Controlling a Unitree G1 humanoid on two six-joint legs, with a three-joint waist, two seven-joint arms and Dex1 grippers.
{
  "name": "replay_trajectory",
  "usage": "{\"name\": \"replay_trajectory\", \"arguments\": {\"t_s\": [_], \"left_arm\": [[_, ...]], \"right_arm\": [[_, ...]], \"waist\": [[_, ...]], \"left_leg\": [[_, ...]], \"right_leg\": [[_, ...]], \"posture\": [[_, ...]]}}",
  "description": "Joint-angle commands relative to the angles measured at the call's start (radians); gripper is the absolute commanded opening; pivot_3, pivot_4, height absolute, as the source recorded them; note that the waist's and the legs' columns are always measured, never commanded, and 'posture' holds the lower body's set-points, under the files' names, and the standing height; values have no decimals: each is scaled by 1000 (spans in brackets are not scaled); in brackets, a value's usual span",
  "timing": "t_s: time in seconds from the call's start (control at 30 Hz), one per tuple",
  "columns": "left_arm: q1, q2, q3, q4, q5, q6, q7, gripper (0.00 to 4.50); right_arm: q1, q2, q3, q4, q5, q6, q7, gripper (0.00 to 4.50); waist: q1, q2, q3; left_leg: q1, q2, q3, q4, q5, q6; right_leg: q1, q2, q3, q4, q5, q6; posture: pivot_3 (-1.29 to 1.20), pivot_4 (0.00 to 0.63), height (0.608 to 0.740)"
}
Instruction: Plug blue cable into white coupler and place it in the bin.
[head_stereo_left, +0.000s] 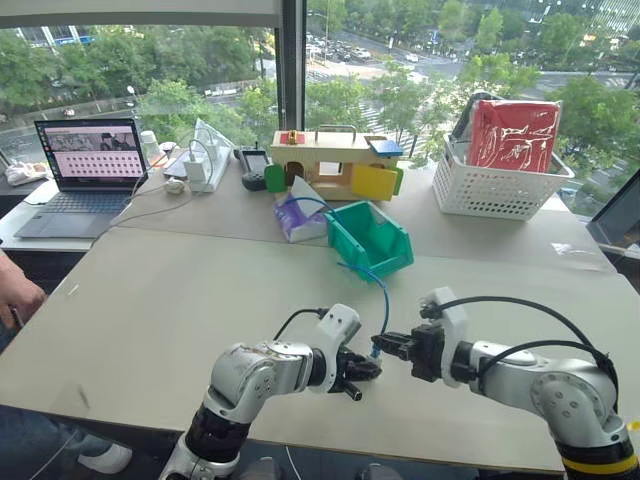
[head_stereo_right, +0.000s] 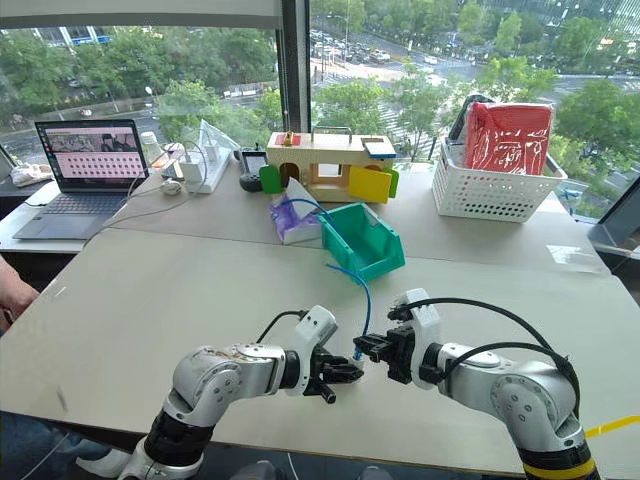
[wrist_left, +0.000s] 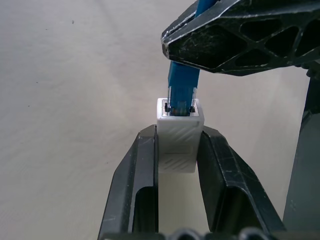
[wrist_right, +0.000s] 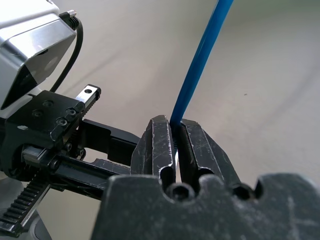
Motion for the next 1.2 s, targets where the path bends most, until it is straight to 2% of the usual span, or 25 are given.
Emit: {"name": "replay_trajectory", "arguments": {"t_s": [0.03,0.17,0.57,0.73,0.87,0.93,1.0,1.2], "left_arm": [[-98,-17,91,-29,77,-153,79,619],[-101,2,83,-31,82,-154,71,619],[-93,10,97,-35,39,-132,45,619],[-97,8,103,-22,21,-132,34,619],[-87,48,48,-41,8,-117,-18,619],[-81,62,30,-48,3,-122,-41,1625],[-77,60,39,-47,-12,-121,-51,2172],[-61,61,133,-66,-89,-82,-74,4391]], "right_arm": [[88,-54,241,8,32,243,89,0],[84,-82,269,-2,34,240,129,0],[119,-36,209,-29,42,204,70,0],[109,-4,139,-20,64,172,28,0],[63,6,81,1,71,156,20,0],[51,13,60,8,93,154,4,0],[43,12,44,6,113,153,-13,0],[12,-9,-58,0,227,142,-83,0]], "waist": [[0,0,0],[0,0,0],[-2,0,0],[-2,0,1],[-4,0,6],[-8,1,10],[-12,1,11],[-16,4,17]], "left_leg": [[0,0,0,0,0,0],[0,-2,-1,0,0,0],[0,-2,-2,0,0,0],[-1,-2,-2,0,0,1],[-2,-2,-3,0,0,1],[-2,-2,-3,0,0,1],[-2,-2,-3,0,0,1],[-8,-3,-4,-1,-3,4]], "right_leg": [[0,0,0,0,0,0],[-1,-1,0,0,0,1],[0,-1,0,0,-1,2],[0,-1,0,0,-1,2],[-1,0,0,0,-1,2],[-1,0,0,1,-1,2],[-2,2,0,1,-1,2],[-7,2,-1,2,1,10]], "posture": [[0,150,740],[0,150,740],[0,150,740],[0,150,740],[0,150,740],[0,150,740],[0,150,740],[0,150,740]]}}
